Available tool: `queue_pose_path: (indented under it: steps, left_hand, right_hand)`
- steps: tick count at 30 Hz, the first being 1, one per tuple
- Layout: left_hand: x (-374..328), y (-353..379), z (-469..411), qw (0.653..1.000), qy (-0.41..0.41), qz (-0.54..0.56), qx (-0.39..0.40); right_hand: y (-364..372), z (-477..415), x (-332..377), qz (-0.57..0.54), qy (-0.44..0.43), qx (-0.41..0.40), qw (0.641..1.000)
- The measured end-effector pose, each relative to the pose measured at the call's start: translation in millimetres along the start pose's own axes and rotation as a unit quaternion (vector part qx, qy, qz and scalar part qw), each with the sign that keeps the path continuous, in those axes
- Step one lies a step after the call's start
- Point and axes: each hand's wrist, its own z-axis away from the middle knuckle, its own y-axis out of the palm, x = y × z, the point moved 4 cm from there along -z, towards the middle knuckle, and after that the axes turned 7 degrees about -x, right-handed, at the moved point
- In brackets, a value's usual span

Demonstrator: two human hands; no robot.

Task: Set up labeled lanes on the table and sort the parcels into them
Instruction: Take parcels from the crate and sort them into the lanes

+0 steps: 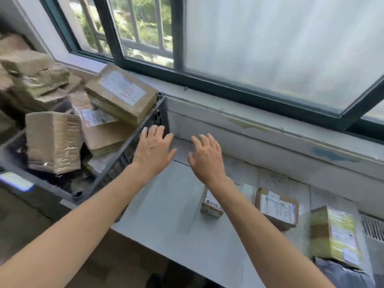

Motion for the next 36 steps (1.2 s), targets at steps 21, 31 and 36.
queue_pose_path:
  steps: [21, 31, 36]
  left_hand:
    - [319.6, 23.7, 105.3, 0.918, -0.355, 0.155, 0.079]
    - [337.0, 50.9, 110.8, 0.867, -0.416, 0.253, 0.108]
    - [328.4, 23.4, 108.4, 0.859, -0.399, 0.321, 0.012]
  right_hand:
    - [110.3, -48.1, 316.5, -0.250, 0.008, 0.187, 0.950]
    - [164.0, -60.5, 328.2, -0.407, 0.179, 0.290, 0.848]
    - [146.2, -62.1, 345.8, -0.431, 0.146, 0.142, 0.879]
